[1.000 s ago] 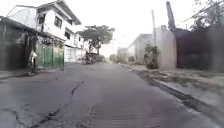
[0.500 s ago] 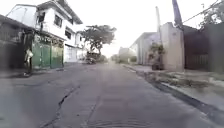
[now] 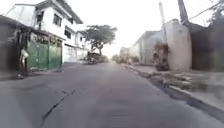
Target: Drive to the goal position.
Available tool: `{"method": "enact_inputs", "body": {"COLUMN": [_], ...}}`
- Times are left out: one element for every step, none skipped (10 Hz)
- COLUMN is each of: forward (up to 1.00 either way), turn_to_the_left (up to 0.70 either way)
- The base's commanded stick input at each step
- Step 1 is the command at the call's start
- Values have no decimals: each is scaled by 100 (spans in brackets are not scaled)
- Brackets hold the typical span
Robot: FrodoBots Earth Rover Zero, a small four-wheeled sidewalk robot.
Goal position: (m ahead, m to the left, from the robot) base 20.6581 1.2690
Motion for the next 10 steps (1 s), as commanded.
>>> {"method": "enact_inputs", "body": {"forward": [100,100,100,100,100,100,100,100,100,100], "turn_to_the_left": [0,0,0,0,0,0,0,0,0,0]}}
